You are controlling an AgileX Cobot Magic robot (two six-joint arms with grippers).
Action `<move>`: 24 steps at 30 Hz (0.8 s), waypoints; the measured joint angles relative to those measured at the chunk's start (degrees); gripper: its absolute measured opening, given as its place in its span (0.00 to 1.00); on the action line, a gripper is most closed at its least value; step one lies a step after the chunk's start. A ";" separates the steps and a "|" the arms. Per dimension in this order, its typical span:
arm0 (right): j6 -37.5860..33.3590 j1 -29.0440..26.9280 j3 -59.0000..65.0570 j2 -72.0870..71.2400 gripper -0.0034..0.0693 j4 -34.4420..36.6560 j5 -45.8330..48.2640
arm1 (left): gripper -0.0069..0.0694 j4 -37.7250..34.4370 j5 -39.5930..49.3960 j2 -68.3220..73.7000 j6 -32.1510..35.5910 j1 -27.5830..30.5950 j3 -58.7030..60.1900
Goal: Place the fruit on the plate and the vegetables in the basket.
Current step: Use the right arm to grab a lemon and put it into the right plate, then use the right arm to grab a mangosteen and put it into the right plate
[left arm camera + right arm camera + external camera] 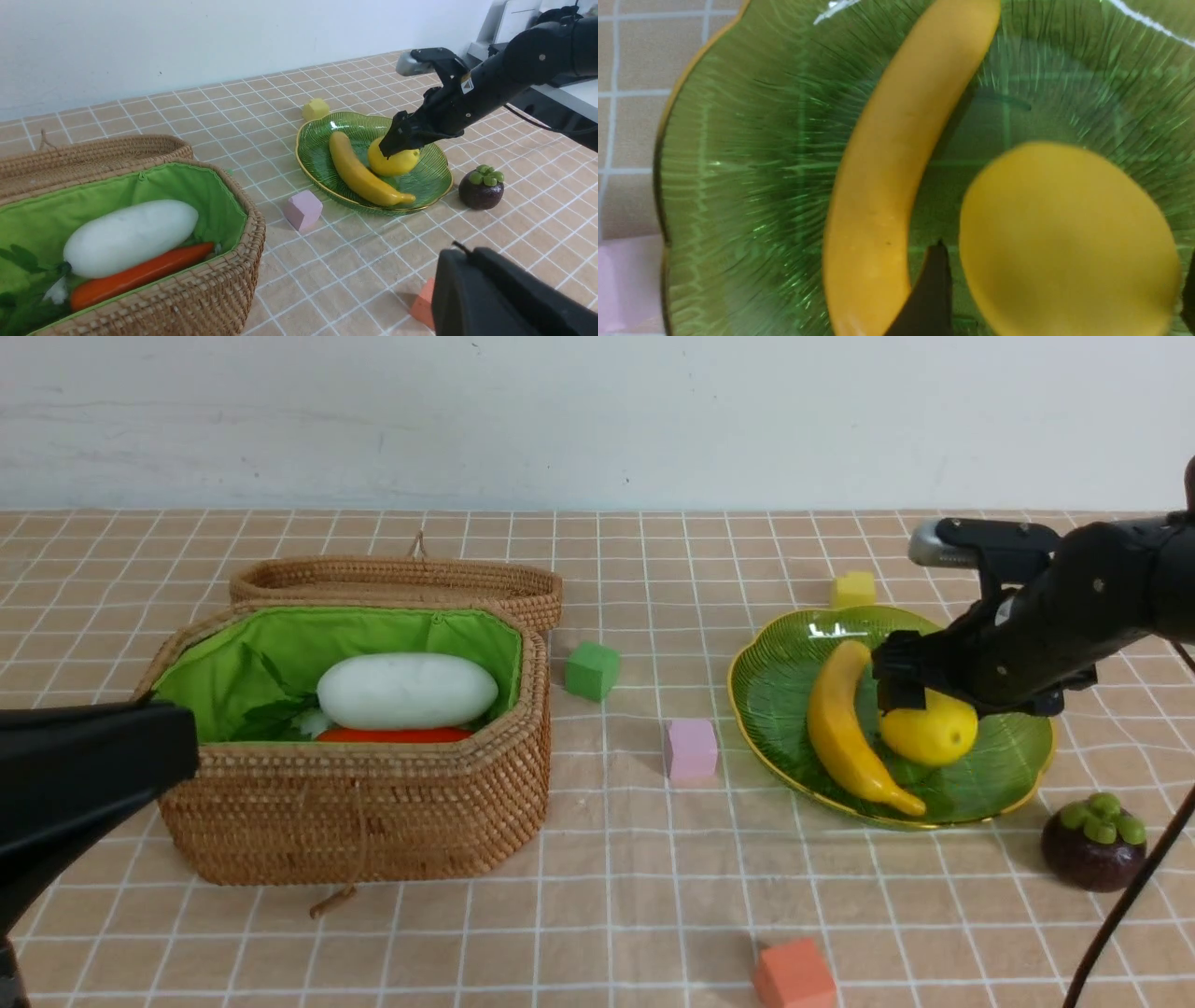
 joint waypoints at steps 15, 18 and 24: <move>-4.70 -10.53 10.15 -13.92 0.87 -1.90 22.13 | 0.08 -0.05 0.00 0.00 0.00 0.00 0.05; -7.80 -11.80 13.27 -12.44 0.87 1.17 15.32 | 0.08 -0.05 0.07 0.00 0.00 0.00 0.05; -9.05 -12.04 13.92 -6.35 0.86 2.77 7.29 | 0.08 -0.16 0.80 0.00 0.00 0.00 0.05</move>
